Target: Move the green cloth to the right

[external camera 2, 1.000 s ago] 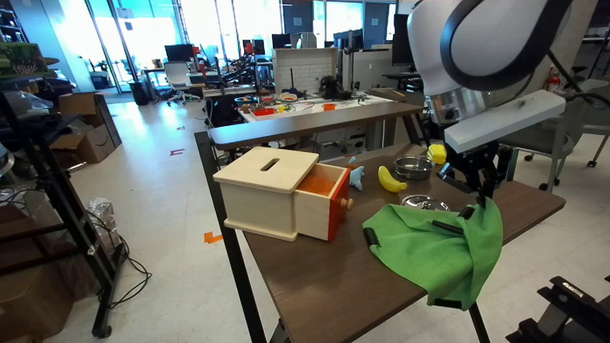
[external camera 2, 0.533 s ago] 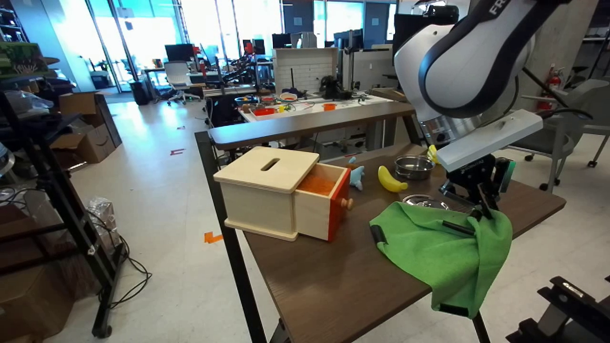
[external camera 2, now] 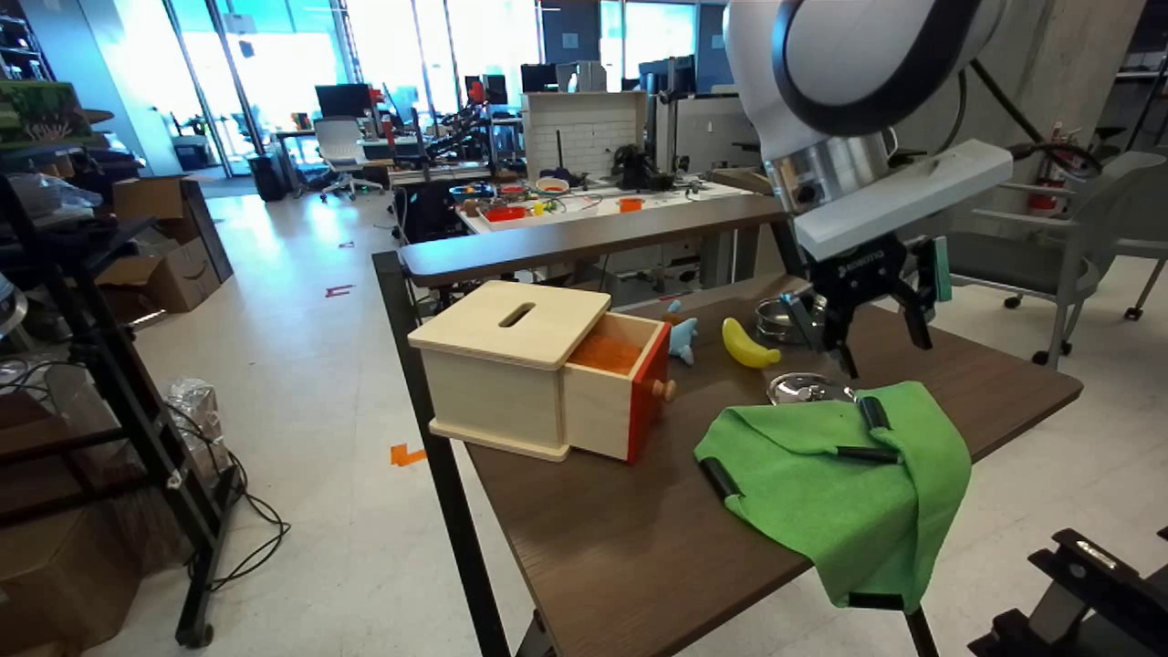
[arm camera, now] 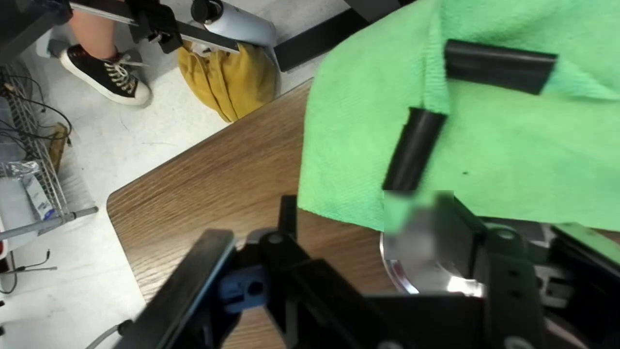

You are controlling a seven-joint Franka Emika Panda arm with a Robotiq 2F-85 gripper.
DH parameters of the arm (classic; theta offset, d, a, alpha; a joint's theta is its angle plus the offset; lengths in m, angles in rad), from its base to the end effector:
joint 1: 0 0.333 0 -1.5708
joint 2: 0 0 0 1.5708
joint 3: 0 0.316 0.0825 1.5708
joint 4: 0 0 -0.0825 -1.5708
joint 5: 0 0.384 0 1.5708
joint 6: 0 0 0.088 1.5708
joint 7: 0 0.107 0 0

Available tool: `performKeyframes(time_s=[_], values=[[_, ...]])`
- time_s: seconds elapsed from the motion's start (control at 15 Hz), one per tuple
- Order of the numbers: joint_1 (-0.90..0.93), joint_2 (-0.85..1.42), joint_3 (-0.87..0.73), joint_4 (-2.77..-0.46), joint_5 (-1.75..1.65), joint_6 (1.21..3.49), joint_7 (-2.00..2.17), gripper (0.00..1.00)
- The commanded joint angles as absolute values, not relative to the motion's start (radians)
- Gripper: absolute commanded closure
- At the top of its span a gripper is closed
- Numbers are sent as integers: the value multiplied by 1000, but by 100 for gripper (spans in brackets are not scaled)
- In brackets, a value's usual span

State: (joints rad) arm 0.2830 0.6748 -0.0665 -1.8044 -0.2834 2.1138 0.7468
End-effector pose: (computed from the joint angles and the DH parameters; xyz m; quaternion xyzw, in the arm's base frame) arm 0.5972 0.1193 0.1473 0.9620 -0.1607 -0.1009 0.1963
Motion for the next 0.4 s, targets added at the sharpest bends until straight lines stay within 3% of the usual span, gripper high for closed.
performKeyframes(time_s=[0.0,0.27,0.33], values=[[272,471,-17,-1967,-248,2200,711,0],[259,352,24,-2050,-207,2256,659,0],[277,418,4,-1979,-236,2220,700,0]])
